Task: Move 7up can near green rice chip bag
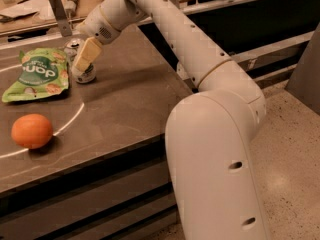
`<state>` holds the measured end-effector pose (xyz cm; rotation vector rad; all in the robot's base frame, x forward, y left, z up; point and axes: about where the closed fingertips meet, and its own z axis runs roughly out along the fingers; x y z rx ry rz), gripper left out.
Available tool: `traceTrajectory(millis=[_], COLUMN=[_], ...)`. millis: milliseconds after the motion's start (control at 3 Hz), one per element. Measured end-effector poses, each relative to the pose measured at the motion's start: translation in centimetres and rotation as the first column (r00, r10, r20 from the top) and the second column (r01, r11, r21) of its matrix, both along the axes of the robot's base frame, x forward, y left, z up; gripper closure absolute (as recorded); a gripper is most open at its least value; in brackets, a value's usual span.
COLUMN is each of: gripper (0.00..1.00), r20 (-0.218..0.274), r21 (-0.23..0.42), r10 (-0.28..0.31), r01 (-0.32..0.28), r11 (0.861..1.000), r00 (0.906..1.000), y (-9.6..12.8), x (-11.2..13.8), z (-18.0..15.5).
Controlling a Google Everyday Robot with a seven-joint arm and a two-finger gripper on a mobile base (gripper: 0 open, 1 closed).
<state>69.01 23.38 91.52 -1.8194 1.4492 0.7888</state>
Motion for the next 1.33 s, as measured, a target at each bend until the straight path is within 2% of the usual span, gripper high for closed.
traceTrajectory(millis=[333, 667, 1000, 1333], gripper=[0.0, 0.0, 0.0, 0.0], r20=[0.002, 0.015, 0.005, 0.005], r21=[-0.015, 0.017, 0.04, 0.04], r10=[0.0, -0.041, -0.096, -0.096], r01=[0.0, 0.041, 0.096, 0.096], r11=[1.0, 0.999, 0.995, 0.995], r00=[1.0, 0.999, 0.9953, 0.9953], y=[-0.8, -3.5, -7.0, -7.0], x=[-0.5, -2.4, -4.3, -4.3], z=[0.8, 3.7, 4.4, 4.4])
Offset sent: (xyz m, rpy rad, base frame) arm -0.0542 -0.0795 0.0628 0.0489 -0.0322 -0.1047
